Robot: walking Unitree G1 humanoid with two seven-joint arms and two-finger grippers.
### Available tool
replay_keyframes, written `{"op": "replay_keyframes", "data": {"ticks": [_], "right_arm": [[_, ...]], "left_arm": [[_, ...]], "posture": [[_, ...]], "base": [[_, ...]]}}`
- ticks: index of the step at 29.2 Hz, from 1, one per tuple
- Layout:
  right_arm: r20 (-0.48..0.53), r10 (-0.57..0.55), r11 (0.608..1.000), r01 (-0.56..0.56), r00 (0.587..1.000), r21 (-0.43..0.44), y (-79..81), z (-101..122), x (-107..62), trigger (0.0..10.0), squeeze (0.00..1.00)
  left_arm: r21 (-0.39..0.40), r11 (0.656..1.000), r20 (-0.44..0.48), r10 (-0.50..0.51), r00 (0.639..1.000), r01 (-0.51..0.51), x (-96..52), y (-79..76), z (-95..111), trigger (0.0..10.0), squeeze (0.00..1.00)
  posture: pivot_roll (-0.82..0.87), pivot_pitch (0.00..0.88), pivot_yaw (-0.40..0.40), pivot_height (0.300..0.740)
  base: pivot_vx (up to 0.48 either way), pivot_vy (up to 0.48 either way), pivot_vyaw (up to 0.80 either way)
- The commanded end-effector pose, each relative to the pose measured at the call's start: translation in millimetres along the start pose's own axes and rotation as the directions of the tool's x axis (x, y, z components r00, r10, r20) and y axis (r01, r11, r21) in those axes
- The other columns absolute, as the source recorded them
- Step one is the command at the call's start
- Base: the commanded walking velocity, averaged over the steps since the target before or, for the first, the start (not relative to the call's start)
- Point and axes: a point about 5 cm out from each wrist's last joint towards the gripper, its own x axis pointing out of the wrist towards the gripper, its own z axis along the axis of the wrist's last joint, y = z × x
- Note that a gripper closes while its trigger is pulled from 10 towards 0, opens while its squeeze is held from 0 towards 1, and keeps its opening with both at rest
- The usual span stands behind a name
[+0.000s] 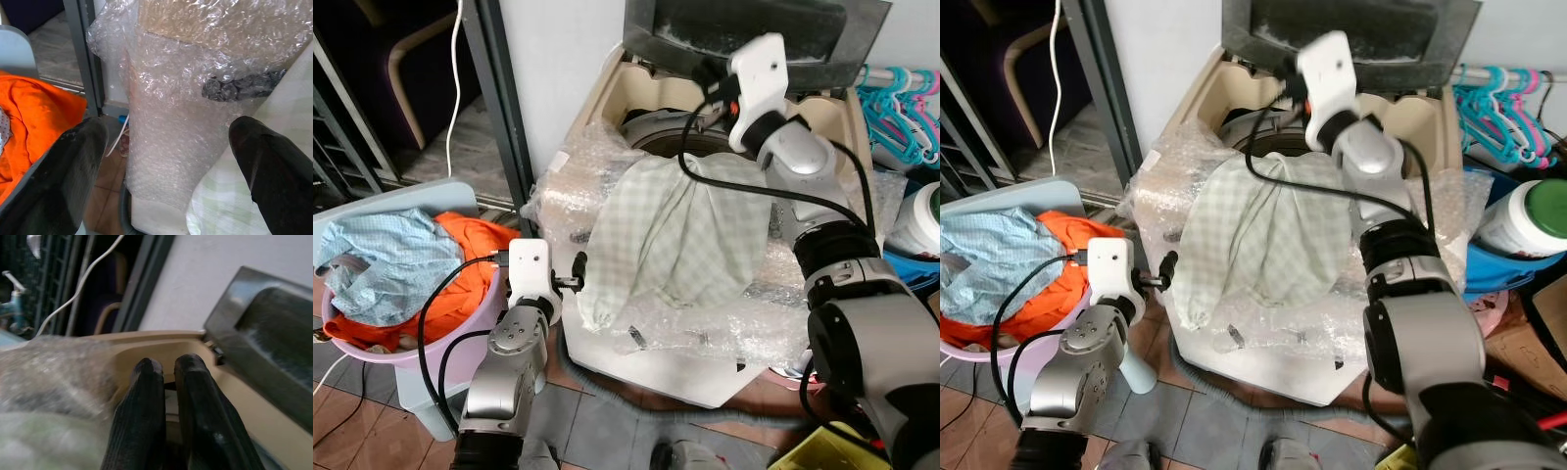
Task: Clothes washing
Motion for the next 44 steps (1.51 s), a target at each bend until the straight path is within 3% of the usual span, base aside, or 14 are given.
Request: {"op": "replay_keyframes", "data": {"ticks": [1, 3, 7, 13, 14, 17, 22, 26, 27, 28, 29, 32, 38, 44], "right_arm": [[0.059, 0.073, 0.997, -0.071, 0.996, -0.029, -2.7, 17.8, -3.0, 10.0, 1.0], [0.041, 0.195, 0.98, -0.197, 0.98, 0.035, 12.1, 4.4, -28.6, 10.0, 1.0], [0.016, 0.249, 0.967, -0.25, 0.968, 0.056, 22.8, -5.3, -51.1, 10.0, 1.0], [-0.023, 0.227, 0.973, -0.228, 0.974, -0.043, 21.6, -3.0, -74.7, 10.0, 1.0], [-0.064, 0.217, 0.968, -0.223, 0.974, -0.113, 22.6, -5.3, -84.8, 10.0, 1.0], [-0.164, 0.192, 0.971, -0.212, 0.968, -0.112, 28.8, -22.4, -99.6, 10.0, 1.0], [-0.239, 0.075, 0.99, -0.1, 0.968, -0.096, 31.8, -40.2, -103.6, 10.0, 1.0], [-0.281, -0.038, 0.999, 0.027, 0.959, -0.045, 40.3, -52.6, -94.3, 10.0, 1.0], [-0.289, -0.066, 0.997, 0.053, 0.955, -0.05, 42.3, -54.9, -91.3, 4.0, 0.92], [-0.293, -0.094, 0.995, 0.082, 0.951, -0.053, 43.5, -56.4, -88.9, 1.8, 0.73], [-0.296, -0.144, 0.99, 0.142, 0.944, -0.027, 44.7, -58.3, -84.4, 0.0, 0.0], [-0.307, -0.184, 0.98, 0.197, 0.934, 0.01, 46.9, -60.4, -79.9, 0.0, 0.0], [-0.321, -0.125, 0.99, 0.139, 0.939, 0.023, 59.4, -64.7, -74.6, 0.0, 0.0], [-0.329, -0.129, 0.989, 0.147, 0.935, 0.031, 57.8, -65.7, -71.6, 0.0, 0.0]], "left_arm": [[-0.003, 1.0, 0.002, -0.01, 1.0, 0.01, -0.4, -2.0, 1.4, 10.0, 0.0], [-0.005, 1.0, 0.001, -0.021, 1.0, 0.021, 0.5, -3.6, 1.1, 10.0, 0.0], [-0.002, 0.999, 0.01, -0.035, 0.999, 0.035, 0.5, -5.3, 2.4, 10.0, 0.0], [0.007, 0.999, 0.009, -0.038, 0.999, 0.038, -0.8, -3.5, 1.4, 10.0, 0.0], [0.016, 0.999, 0.006, -0.047, 0.999, 0.047, -1.0, -3.7, 0.7, 10.0, 0.0], [0.018, 0.999, 0.005, -0.051, 0.999, 0.051, -0.6, -4.5, -0.2, 10.0, 0.0], [0.011, 0.999, 0.003, -0.045, 0.999, 0.045, -1.0, -5.1, -1.1, 10.0, 0.0], [0.012, 0.999, 0.019, -0.035, 0.999, 0.035, -3.1, -3.9, 0.2, 10.0, 0.0], [0.013, 0.999, 0.023, -0.033, 0.999, 0.033, -3.5, -3.1, 0.8, 10.0, 0.0], [0.013, 0.999, 0.025, -0.032, 0.999, 0.032, -3.7, -2.3, 1.2, 10.0, 0.0], [0.015, 0.999, 0.024, -0.032, 0.999, 0.031, -3.2, -1.1, 1.4, 10.0, 0.0], [0.017, 0.999, 0.025, -0.031, 0.999, 0.03, -2.3, -0.2, 2.1, 10.0, 0.0], [0.016, 0.999, 0.019, -0.034, 0.999, 0.033, -1.6, -4.3, -0.6, 10.0, 0.0], [0.005, 0.999, 0.014, -0.033, 0.999, 0.033, -3.6, -6.9, -2.8, 10.0, 0.0]], "posture": [[-0.04, 0.031, -0.037, 0.74], [-0.05, 0.032, -0.031, 0.74], [-0.05, 0.033, -0.028, 0.74], [-0.07, 0.036, -0.016, 0.74], [-0.08, 0.035, -0.015, 0.74], [-0.08, 0.029, -0.024, 0.74], [-0.08, 0.028, -0.028, 0.74], [-0.06, 0.023, -0.023, 0.74], [-0.06, 0.022, -0.021, 0.74], [-0.06, 0.02, -0.02, 0.74], [-0.05, 0.019, -0.019, 0.74], [-0.05, 0.017, -0.02, 0.74], [-0.06, 0.011, -0.035, 0.74], [-0.05, 0.006, -0.049, 0.74]], "base": [[0.0, 0.0, 0.0], [0.0, 0.0, 0.0], [0.0, 0.0, 0.0], [0.0, 0.0, 0.0], [0.0, 0.0, 0.0], [0.0, 0.0, 0.0], [0.0, 0.0, 0.0], [0.0, 0.0, 0.0], [0.0, 0.0, 0.0], [0.0, 0.0, 0.0], [0.0, 0.0, 0.0], [0.0, 0.0, 0.0], [0.0, 0.0, 0.0], [0.0, 0.0, 0.0]]}}
